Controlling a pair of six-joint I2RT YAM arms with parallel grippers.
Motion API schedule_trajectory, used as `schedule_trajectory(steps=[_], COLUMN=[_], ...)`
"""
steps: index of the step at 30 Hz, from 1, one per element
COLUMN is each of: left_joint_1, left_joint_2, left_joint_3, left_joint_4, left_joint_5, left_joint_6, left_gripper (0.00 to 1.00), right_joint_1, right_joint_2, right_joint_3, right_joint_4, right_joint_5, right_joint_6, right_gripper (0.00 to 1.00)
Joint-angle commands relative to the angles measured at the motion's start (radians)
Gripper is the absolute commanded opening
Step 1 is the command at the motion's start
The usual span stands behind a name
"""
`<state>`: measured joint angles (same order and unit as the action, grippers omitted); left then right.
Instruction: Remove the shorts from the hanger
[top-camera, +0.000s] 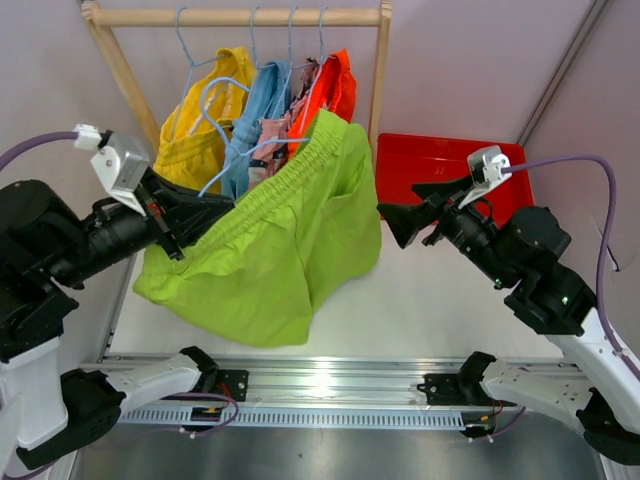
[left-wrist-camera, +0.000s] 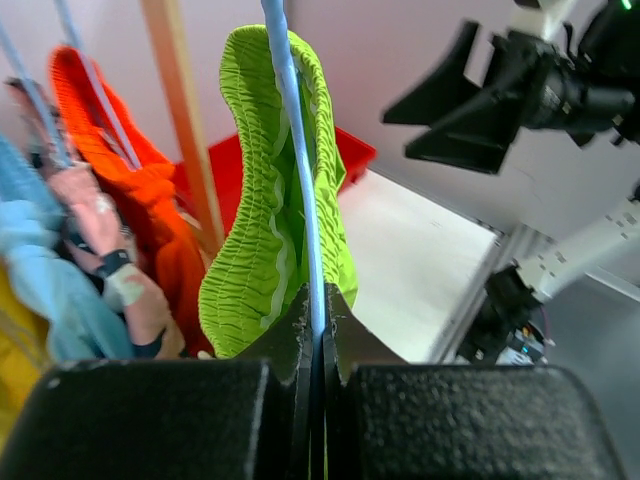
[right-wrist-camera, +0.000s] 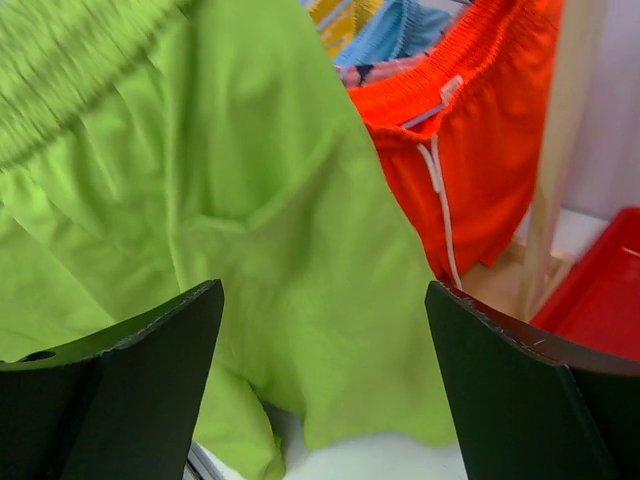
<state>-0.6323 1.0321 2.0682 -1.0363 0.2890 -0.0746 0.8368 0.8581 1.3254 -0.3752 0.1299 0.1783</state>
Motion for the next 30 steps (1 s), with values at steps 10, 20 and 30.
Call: schedule_trajectory(steps=[10,20,30], left_joint_1=[-0.004,-0.003,-0.003], left_joint_2=[0.000,-0.010,-0.044], left_joint_3=[0.004,0.003,-0.020], left_joint_4=[0.111,0.117,0.130], left_joint_5=[0.164,0.182,0.223], left_joint_6=[-0.065,-0.090,-0.100], left_gripper=[0.00,0.00,0.00], right_joint_1=[0.016,0.018,0.013], right_joint_2=[0.122,0.098,0.038], right_joint_3=[0.081,0.001,-0.005], right_joint_4=[0.157,0.208,0.156], right_joint_5=[-0.118,-0.087,0.046], right_joint_6=[-0.023,-0.033,-0.076], right_gripper=[0.91,0.15,1.00])
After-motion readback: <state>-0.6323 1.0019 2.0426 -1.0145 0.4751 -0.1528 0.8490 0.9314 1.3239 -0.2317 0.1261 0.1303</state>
